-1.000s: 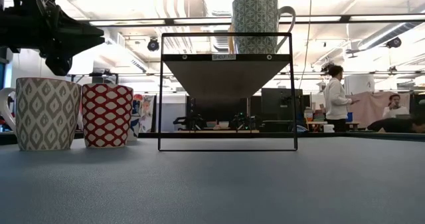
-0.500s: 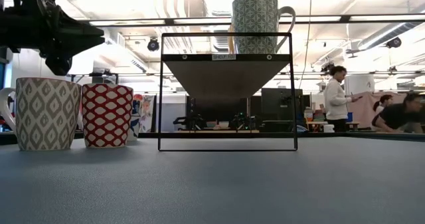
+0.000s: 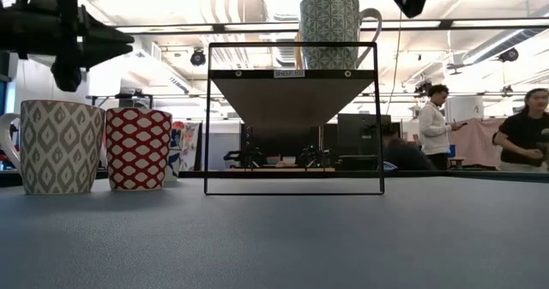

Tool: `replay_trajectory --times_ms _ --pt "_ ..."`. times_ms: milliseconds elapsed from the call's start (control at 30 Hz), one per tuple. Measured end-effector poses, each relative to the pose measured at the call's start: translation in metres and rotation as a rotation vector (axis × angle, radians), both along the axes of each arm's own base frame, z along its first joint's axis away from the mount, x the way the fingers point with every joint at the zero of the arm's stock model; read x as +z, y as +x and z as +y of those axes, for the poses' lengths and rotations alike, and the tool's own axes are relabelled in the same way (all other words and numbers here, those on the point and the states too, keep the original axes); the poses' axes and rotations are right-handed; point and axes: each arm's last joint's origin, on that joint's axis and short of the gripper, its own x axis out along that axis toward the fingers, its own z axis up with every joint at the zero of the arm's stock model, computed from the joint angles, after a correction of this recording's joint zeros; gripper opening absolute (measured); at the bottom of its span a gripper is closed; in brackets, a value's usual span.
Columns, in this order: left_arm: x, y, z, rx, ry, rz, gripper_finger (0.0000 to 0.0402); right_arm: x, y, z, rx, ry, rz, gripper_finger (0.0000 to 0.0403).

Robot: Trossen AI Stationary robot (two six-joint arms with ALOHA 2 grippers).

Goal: Place coffee mugs
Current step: Put the blue patterned mug on the shelf

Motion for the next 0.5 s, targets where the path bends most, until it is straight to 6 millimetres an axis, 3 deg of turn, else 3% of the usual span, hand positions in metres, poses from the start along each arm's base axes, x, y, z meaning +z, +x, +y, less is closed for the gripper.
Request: replay_trajectory --times_ms 133,500 --pt "0.013 -0.002 0.003 0.031 0.024 0.059 0.0068 -0.019 -0.006 -0.001 -0.006 0.003 -0.047 0.0061" --pt "0.049 -0.005 0.015 0.069 -0.034 0.524 0.0068 -0.061 -0.015 -0.002 -0.068 0.190 0.037 0.0061"
